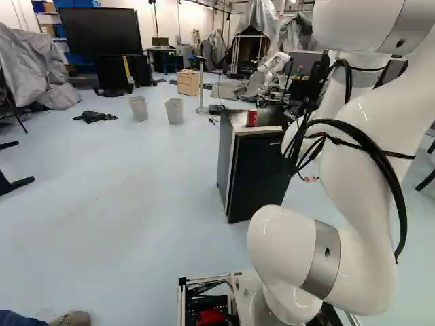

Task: Grab a drink from the fridge

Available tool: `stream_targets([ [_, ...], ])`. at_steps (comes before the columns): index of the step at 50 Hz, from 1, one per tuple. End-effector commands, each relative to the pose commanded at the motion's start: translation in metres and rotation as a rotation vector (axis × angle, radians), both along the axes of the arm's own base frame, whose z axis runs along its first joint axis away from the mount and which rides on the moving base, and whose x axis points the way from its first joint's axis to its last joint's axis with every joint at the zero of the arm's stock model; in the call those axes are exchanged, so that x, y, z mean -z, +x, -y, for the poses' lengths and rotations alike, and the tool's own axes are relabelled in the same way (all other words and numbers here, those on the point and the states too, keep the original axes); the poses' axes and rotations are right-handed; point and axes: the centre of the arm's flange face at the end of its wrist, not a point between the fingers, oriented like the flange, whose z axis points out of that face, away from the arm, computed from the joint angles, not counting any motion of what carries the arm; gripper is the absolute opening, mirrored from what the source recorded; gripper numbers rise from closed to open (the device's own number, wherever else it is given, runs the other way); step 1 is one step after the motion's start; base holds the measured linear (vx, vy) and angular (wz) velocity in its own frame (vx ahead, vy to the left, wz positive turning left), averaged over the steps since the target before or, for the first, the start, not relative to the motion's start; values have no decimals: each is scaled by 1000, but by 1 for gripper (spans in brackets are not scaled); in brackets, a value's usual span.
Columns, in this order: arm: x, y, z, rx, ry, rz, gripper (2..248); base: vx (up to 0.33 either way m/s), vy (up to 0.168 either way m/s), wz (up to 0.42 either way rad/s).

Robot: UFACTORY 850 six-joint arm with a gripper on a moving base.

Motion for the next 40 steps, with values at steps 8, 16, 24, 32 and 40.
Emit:
stream_targets([
  [8, 5, 0, -12, -22, 1, 16, 247, 0, 0, 0],
  [16, 11, 0, -23, -46, 0, 35, 247, 0, 0, 0],
  [24, 16, 2, -34, -71, 0, 56, 247, 0, 0, 0],
  [32, 21, 5, -45, -98, -1, 78, 247, 0, 0, 0],
  [40, 23, 8, -56, -124, -4, 104, 247, 0, 0, 0],
])
